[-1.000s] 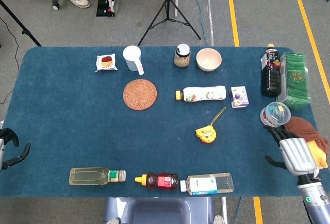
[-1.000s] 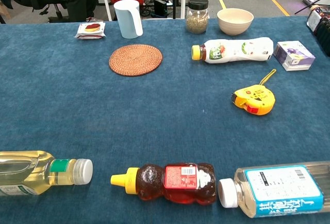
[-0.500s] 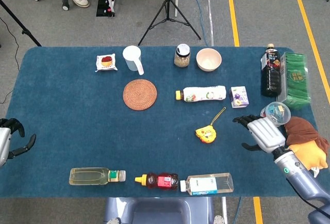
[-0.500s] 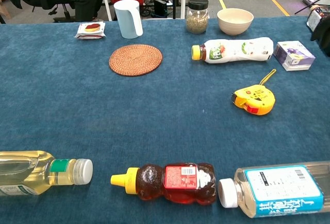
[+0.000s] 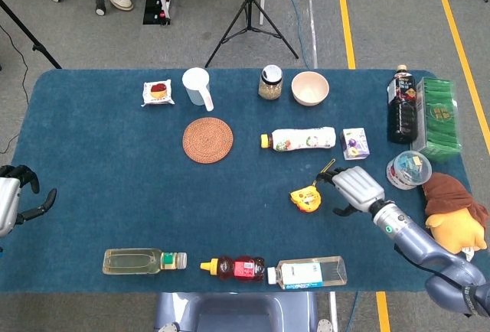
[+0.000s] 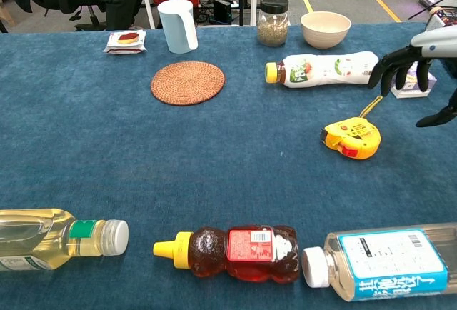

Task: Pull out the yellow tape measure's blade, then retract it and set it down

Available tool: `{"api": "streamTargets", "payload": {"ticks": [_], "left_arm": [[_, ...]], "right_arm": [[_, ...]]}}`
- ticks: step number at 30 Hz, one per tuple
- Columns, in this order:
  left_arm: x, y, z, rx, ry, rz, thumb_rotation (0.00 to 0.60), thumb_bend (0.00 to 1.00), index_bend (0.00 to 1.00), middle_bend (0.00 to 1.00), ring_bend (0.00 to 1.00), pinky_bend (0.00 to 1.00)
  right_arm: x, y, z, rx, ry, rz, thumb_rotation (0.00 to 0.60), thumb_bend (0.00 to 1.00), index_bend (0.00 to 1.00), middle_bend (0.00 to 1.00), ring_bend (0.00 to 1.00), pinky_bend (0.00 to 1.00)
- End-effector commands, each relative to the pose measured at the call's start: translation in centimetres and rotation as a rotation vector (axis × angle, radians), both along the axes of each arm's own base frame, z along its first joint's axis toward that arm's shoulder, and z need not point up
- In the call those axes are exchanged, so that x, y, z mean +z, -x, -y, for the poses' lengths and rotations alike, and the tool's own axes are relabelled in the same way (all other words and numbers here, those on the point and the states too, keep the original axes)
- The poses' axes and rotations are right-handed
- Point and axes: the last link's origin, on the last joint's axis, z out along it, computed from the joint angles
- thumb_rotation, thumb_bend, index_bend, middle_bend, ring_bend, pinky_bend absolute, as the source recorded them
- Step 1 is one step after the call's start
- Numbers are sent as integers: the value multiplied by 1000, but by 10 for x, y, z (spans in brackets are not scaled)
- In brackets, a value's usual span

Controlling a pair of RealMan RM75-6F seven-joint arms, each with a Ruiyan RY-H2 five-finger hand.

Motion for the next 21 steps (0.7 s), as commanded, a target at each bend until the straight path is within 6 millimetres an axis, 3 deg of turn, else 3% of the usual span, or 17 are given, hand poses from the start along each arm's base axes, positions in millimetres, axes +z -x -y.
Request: {"api": "streamTargets", "payload": {"ticks": [1, 11, 21], "left_arm": [[1, -1, -2, -1, -1, -2, 303, 321, 599, 464, 377, 361], [4, 0, -8, 8, 2, -1, 305, 321, 599, 465, 377, 361], [10, 4, -7, 29, -8, -3, 306, 322, 599, 464, 377, 361]], "right_arm": [[-6, -1, 3, 7, -15, -21, 600, 237, 244, 324, 310, 368], [-29, -7, 9, 68, -52, -95, 600, 233, 243, 324, 288, 327], [-45, -16, 16, 107, -44, -100, 600, 164, 239, 320, 283, 298]]}}
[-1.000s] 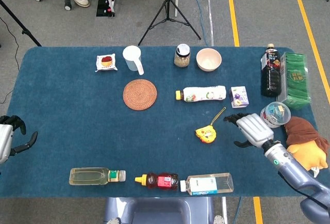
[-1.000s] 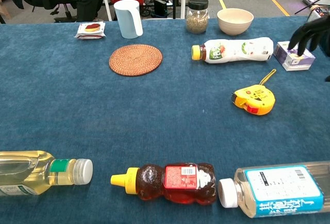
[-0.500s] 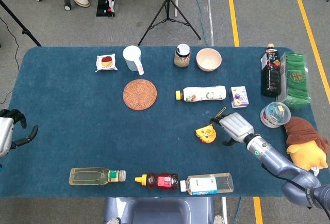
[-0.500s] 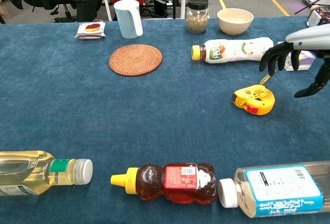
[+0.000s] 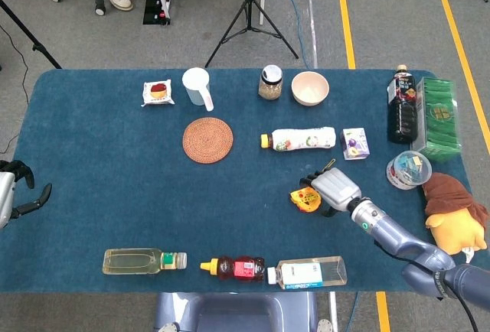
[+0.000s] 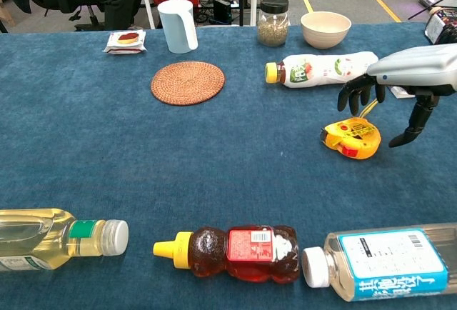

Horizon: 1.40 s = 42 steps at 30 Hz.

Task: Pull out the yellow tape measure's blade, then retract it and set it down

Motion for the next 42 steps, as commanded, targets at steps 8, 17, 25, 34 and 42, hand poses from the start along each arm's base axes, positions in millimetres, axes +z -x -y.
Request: {"api": "streamTargets", "payload": {"ticks": [8, 17, 25, 34, 42], "left_arm": [[3, 2, 2, 11, -2, 0, 301, 321, 599, 465, 377, 361], [5, 3, 4, 15, -8, 6, 301, 321, 599, 465, 377, 361], [7, 6, 7, 25, -16, 4, 302, 321, 599, 465, 377, 361], [8, 7, 7, 24, -17, 6, 299, 321, 599, 465, 377, 361], [6, 7, 7, 22, -7, 8, 303, 322, 599, 465, 377, 361]], "right_arm": [[-10, -2, 2, 27, -7, -11, 600, 150, 239, 320, 283, 289], [-20, -3, 2, 45, -19, -10, 600, 150, 249, 324, 290, 296], [-26, 0, 5, 39, -21, -8, 600, 151, 282, 339, 307, 307], [-28, 4, 6, 25, -20, -13, 600, 151, 313, 362, 334, 328], [-30, 5, 10, -6, -1, 23, 600, 177, 438, 461, 448, 440]]}}
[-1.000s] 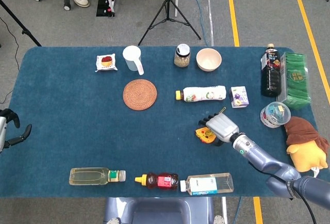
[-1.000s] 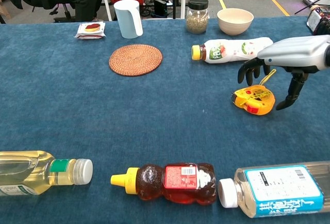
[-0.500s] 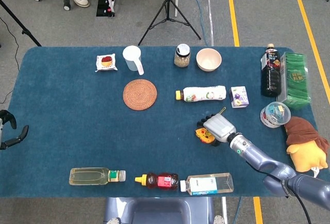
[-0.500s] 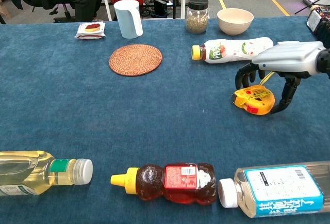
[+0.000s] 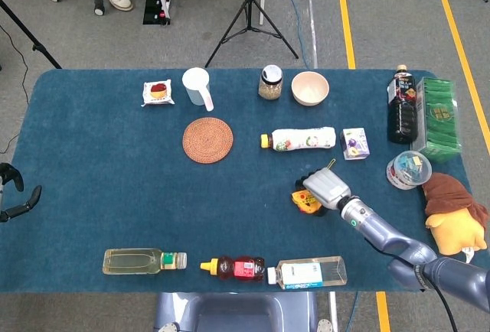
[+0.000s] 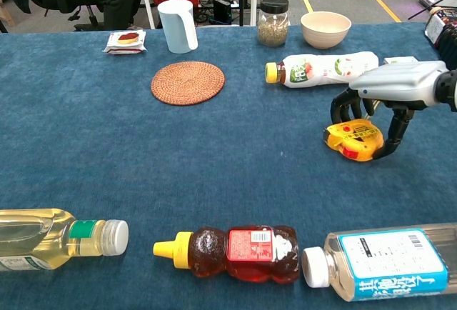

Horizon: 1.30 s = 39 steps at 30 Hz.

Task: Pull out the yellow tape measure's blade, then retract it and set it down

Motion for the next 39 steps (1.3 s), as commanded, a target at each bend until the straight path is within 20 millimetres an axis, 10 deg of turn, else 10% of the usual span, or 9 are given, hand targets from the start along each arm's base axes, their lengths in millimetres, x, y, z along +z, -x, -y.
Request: {"api": "streamTargets", "payload": {"ticks": [1, 23, 39], "left_arm": [[-2, 0, 0, -2, 9, 2, 302, 322, 599, 465, 377, 361], [-53, -39, -42, -121, 244, 92, 298, 321, 599, 464, 377, 369], [-107, -126, -100, -266, 535, 272, 287, 321, 599, 465, 377, 382]], "right_arm": [[0, 1, 0, -15, 6, 20, 600, 180, 455, 476, 467, 460], [41, -7, -9, -91, 95, 118, 600, 192, 491, 508, 535, 531], [56, -37, -26, 69, 92, 159, 600, 191, 491, 508, 522, 504]]}}
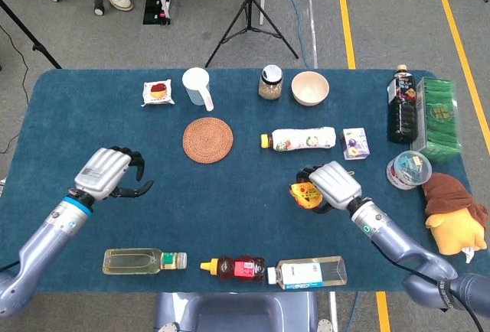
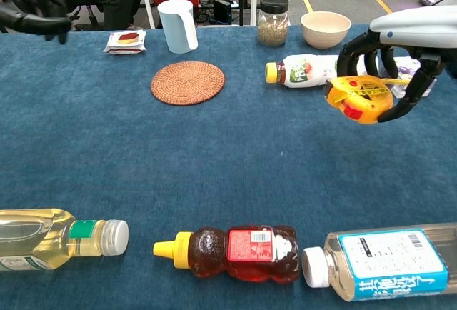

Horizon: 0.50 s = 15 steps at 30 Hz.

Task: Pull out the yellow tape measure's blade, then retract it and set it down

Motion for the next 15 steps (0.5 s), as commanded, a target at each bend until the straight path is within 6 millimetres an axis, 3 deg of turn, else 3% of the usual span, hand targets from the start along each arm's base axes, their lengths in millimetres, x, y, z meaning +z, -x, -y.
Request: {"api": "streamTargets", "payload": {"ticks": [1, 15], "left_arm": [[-10, -17, -8, -17, 56, 40, 287, 321, 599, 465, 377, 388], [-54, -67, -25, -227, 190, -26, 286, 321, 599, 495, 432, 443]], "right_arm": [[0, -5, -3, 30, -10, 0, 600, 191, 491, 508, 522, 504], [-11, -31, -13, 105, -55, 27, 600, 191, 491, 508, 520, 505]]}}
